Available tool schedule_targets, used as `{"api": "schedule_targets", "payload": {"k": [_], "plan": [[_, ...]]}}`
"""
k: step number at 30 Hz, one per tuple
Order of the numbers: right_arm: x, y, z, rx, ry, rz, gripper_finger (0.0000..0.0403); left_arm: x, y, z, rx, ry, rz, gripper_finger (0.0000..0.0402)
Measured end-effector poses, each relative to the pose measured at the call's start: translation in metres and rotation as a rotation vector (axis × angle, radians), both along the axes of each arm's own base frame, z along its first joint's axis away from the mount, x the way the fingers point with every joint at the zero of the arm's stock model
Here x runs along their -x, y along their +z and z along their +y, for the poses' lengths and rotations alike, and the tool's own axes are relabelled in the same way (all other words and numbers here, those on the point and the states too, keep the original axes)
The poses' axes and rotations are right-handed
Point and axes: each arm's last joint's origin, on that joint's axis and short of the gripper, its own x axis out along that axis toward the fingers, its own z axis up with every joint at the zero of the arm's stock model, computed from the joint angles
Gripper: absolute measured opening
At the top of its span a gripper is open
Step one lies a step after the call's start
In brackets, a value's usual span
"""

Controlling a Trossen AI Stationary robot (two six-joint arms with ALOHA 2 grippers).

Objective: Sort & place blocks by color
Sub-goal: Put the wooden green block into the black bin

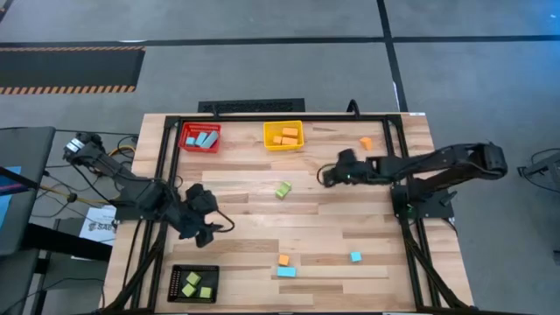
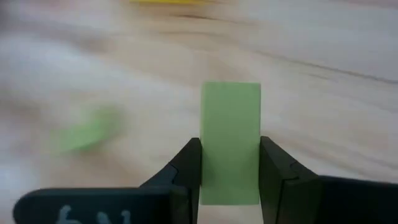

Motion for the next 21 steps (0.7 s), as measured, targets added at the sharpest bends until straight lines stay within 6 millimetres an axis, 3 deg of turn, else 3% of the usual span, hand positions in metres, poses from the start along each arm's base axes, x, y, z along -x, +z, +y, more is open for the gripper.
{"api": "schedule_targets", "payload": {"k": [5,8,14,21], "plan": [[-0.048,0.043,0.054,0.13,0.334,-0.278,0.0105,0.017,-0.008,0.0,-0.032,0.018,0.155,0.0279],[-0.081,0.054,0.093,0.195,0.509,-0.36,0.0105,0.024,-0.011,0.006,-0.09,0.066,0.214,0.0279],[-0.166,0.055,0.163,0.262,0.809,-0.533,0.0105,0.036,-0.011,0.021,-0.303,0.27,0.2,0.0279],[-0.264,0.032,0.202,0.217,0.981,-0.622,0.0105,0.035,-0.008,0.024,-0.464,0.188,0.167,0.0279]]}}
